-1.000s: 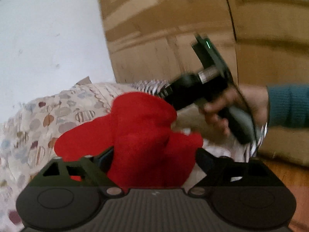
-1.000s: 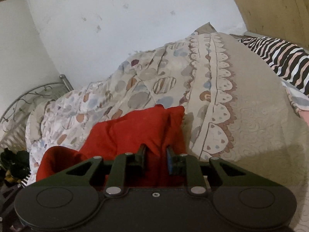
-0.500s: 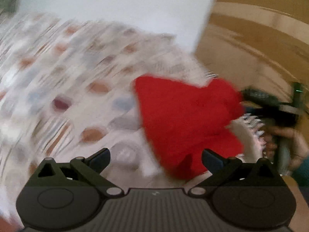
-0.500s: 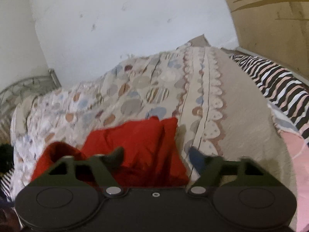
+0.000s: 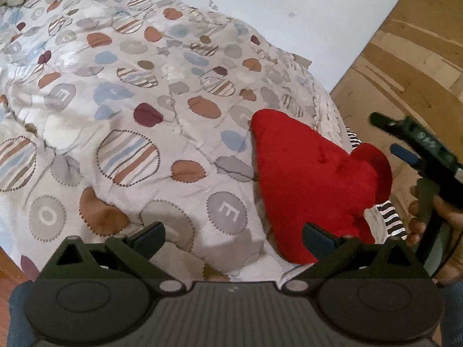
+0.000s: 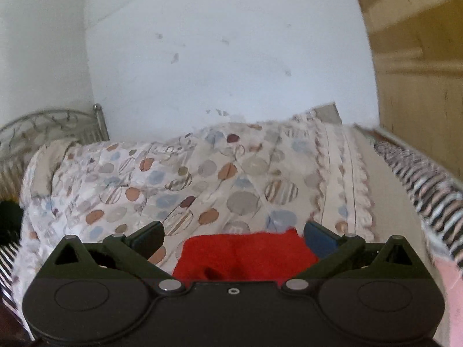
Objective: Fold small clothes
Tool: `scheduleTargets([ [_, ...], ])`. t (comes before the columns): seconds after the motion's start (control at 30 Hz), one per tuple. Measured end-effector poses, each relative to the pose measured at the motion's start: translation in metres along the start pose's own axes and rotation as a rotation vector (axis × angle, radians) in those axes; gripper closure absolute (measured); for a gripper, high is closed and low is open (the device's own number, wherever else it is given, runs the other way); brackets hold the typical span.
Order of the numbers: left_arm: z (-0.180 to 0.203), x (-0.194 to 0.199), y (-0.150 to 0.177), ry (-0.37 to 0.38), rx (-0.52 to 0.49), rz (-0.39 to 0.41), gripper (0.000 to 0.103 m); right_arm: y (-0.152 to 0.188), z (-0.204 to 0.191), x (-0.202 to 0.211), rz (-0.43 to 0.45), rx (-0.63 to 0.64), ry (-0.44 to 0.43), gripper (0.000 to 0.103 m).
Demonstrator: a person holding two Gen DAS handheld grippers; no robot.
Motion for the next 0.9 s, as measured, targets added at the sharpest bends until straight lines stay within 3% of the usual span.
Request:
scheduleTargets([
  [0.17,0.014,-0.007,0.002,0.016,-0.045,-0.019,0.001,0.016,-0.002,-0.008,-0.05,0.156,0.089,0.0],
  [0.3,0.02,-0.016,0.005,0.013,-0.079,-0.033,0.001,0.046,0.016,0.002,-0.084,0.196,0.141,0.0],
  [0.5,0.023,-0.027,-0.002,0.038,-0.04,0.01,0.001,0.092,0.039,0.036,-0.018,0.215,0.218,0.0],
  [0.77,0.05,-0.057,-0.015,0.101,-0.014,0.069,0.001,0.14,0.059,0.052,0.133,-0.006,0.263,0.001],
  [0.9,0.057,-0.074,-0.003,0.128,0.052,0.043,0.0,0.152,0.075,0.051,0.131,-0.18,0.231,0.001],
])
Point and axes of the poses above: each gripper's, at about its wrist camera, not at the fingertips, and x roughly against the way its jaws point, z to its right, y to its underside, the point moved 7 cm from there along -x, roughly the way its jaws point, and after that the axes turned 8 degrees about z, right-handed, at the moved point
